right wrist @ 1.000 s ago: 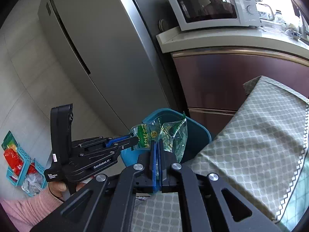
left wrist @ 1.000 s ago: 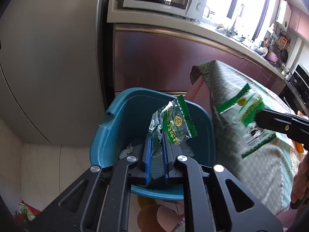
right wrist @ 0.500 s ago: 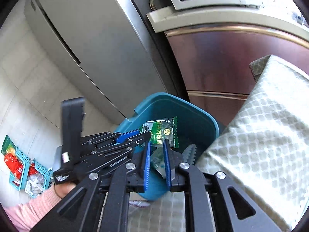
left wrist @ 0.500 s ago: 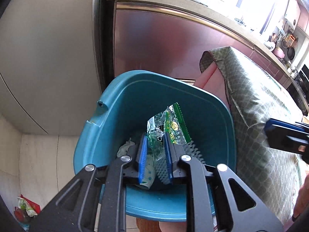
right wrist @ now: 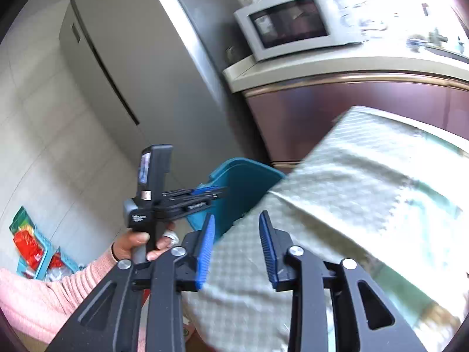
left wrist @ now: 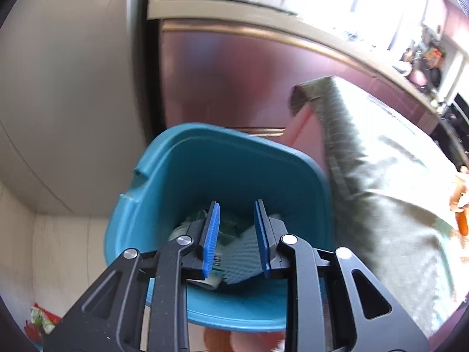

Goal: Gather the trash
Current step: 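Move both tools back over the remaining trash on the table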

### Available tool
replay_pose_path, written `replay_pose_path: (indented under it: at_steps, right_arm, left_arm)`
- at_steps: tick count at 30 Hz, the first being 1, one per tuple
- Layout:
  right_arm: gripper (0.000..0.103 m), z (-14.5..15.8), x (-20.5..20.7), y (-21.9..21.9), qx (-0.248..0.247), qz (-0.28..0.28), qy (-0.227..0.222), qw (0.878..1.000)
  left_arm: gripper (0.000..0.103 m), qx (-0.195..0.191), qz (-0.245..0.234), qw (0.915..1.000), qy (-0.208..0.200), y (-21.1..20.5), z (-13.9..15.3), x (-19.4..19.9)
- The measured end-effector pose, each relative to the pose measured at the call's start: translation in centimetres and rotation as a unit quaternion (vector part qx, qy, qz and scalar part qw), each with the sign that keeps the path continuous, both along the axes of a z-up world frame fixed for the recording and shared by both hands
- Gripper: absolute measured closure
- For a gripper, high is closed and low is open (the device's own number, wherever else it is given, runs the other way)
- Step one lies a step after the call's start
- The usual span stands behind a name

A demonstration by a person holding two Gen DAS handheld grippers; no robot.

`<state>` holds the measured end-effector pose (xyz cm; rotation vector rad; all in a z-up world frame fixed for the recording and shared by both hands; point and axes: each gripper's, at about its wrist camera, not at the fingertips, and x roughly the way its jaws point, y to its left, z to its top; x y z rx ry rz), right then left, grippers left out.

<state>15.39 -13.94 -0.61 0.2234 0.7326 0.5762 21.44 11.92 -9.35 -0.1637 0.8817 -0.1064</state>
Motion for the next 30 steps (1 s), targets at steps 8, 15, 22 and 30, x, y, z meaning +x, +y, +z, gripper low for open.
replay_pose_path:
  at_steps: [8,15,22,30]
  right_arm:
    - [0.063,0.1,-6.1,-8.9,-0.009,-0.135,-0.02,0.991]
    - [0.063,-1.6,-8.9,-16.5,-0.019,-0.241,-0.005,0.97]
    - [0.063,-3.4,-9.5,-20.8,-0.05,-0.295,0.008,0.954]
    - [0.063,-5.1,-8.9,-21.5,-0.091,-0.301,0.018,0.949]
  left_arm:
    - [0.076,-0.022,-0.097,0.9932,-0.062,-6.2,5.0,-3.3]
    - [0.074,-0.03,-0.208,0.9739,-0.087,-15.6,7.4,-4.9]
    - [0.074,-0.024,-0.295,0.9512,-0.086,-25.4,7.7,-6.7]
    - [0.074,0.007,-0.364,0.9286,-0.074,-35.4,6.8,-6.8]
